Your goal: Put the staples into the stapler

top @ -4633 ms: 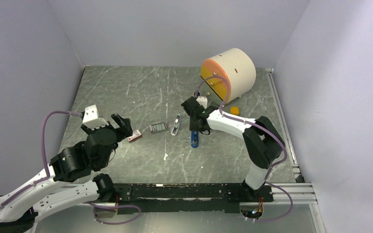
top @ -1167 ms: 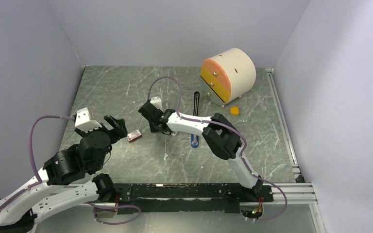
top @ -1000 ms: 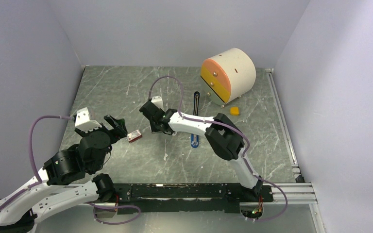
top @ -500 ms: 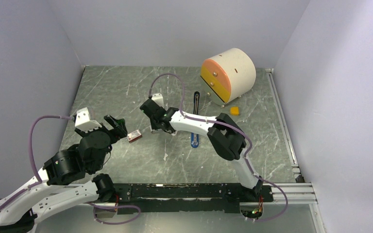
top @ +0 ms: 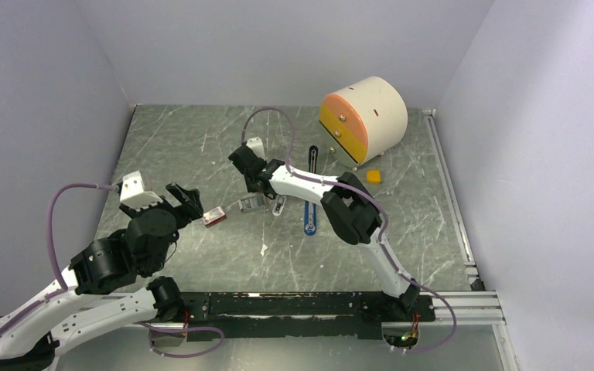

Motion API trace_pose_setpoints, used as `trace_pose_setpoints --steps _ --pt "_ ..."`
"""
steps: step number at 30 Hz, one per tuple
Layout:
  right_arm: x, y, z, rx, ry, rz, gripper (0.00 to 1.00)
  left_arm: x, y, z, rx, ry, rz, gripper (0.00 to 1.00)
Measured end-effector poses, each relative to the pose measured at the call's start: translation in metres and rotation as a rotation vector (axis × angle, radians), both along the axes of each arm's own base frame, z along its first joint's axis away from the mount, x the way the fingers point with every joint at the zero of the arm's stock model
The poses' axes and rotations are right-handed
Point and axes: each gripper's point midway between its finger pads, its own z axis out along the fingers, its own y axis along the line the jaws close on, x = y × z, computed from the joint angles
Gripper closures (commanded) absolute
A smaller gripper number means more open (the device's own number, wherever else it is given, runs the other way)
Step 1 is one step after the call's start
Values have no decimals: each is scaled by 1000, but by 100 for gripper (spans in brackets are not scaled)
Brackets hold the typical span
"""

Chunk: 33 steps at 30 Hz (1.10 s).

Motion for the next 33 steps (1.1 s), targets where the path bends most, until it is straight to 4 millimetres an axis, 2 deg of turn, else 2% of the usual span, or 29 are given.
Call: trace_pose_setpoints --steps 4,17,23,30,33 --pt "-4 -3 -15 -38 28 23 73 0 0 0 3 2 0 11" --pt "-20 -11 -17 -67 99 42 79 1 -2 -2 12 7 -1 11" --pt "-45 -17 -17 -65 174 79 79 1 -3 -2 10 9 -5 11" --pt "-85 -13 -16 -41 253 162 78 1 -3 -2 10 10 -7 11" --pt "-93 -16 -8 -30 254 174 74 1 -3 -2 10 10 -7 11"
